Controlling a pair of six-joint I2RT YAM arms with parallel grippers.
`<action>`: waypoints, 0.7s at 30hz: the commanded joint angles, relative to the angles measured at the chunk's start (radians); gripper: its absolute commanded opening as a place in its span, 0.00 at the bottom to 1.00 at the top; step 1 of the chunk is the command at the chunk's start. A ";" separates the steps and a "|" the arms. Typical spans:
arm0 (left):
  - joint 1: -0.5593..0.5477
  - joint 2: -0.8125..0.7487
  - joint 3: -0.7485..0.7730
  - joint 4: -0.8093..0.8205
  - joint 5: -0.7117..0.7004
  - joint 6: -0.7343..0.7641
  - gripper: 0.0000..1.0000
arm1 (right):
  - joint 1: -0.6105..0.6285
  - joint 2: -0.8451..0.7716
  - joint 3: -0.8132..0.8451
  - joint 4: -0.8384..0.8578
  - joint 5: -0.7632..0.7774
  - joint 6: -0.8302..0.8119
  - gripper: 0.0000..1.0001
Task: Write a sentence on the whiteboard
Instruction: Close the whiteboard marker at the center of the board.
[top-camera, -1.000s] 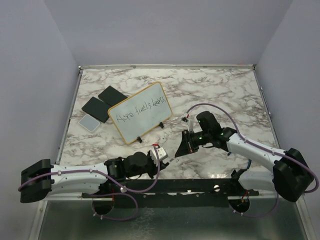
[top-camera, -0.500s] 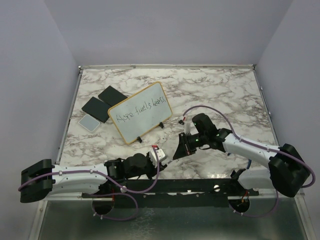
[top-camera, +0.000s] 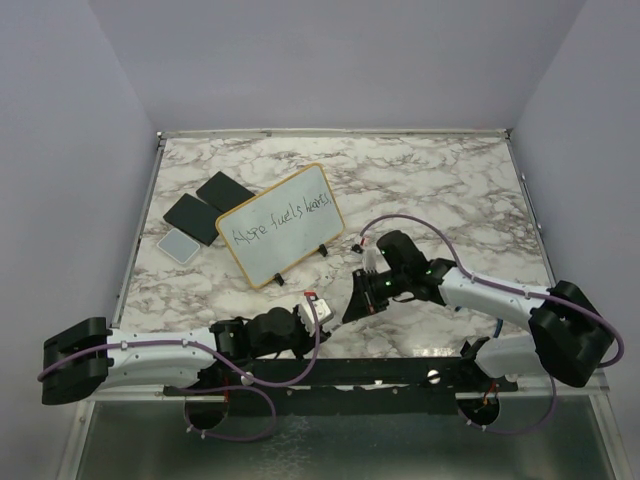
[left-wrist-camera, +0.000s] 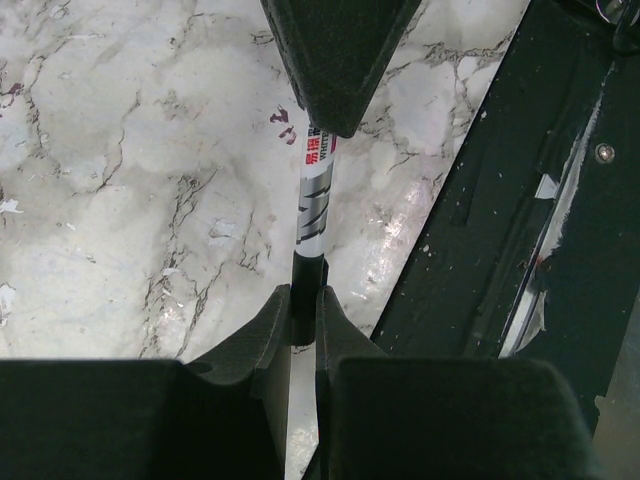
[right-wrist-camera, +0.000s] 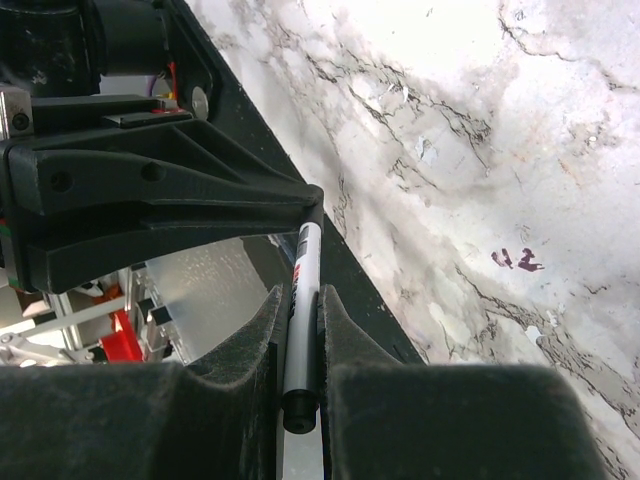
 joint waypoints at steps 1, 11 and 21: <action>0.016 -0.021 0.049 0.426 -0.122 0.004 0.00 | 0.074 0.037 -0.025 -0.020 -0.106 0.047 0.01; 0.016 -0.050 0.048 0.373 -0.122 -0.002 0.00 | 0.079 0.011 0.055 -0.172 0.029 -0.006 0.01; 0.016 -0.117 0.097 0.164 -0.175 0.019 0.42 | 0.079 -0.057 0.146 -0.342 0.203 -0.039 0.01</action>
